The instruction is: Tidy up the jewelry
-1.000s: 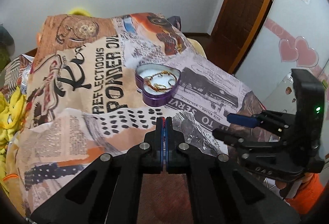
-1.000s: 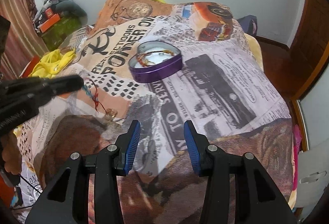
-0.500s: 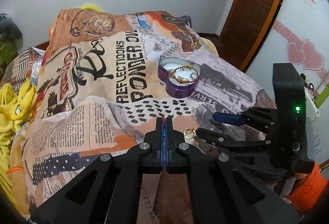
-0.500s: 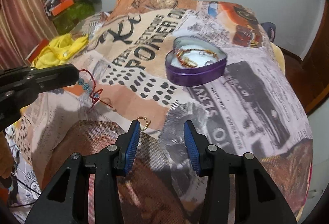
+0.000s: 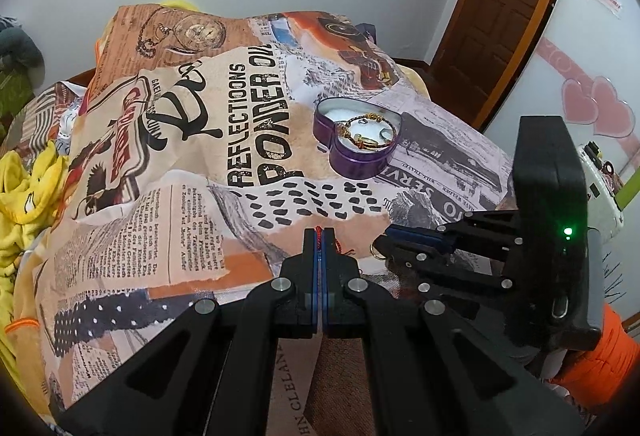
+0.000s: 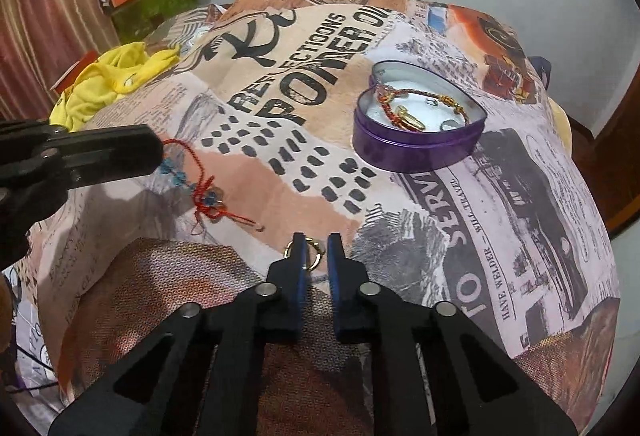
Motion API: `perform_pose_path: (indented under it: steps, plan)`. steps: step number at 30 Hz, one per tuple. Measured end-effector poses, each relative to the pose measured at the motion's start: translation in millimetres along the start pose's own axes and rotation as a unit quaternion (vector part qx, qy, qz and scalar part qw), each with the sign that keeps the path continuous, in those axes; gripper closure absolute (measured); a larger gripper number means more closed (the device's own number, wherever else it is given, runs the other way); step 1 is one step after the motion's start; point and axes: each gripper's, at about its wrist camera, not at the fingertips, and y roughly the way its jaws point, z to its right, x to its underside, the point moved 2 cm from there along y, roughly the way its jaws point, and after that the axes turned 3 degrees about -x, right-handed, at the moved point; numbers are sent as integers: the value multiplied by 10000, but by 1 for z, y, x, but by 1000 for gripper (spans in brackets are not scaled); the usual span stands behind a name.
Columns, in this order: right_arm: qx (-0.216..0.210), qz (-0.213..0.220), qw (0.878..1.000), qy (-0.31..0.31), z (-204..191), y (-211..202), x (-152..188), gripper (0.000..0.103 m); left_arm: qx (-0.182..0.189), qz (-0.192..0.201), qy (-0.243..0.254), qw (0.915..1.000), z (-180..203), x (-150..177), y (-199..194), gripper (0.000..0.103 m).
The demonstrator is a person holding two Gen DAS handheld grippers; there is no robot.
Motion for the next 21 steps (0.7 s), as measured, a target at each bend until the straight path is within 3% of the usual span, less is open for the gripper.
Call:
perform_pose_path:
  steps: [21]
  plan:
    - [90, 623, 9972, 412, 28, -46, -10, 99, 34, 333, 258, 9991, 25, -29, -17, 103]
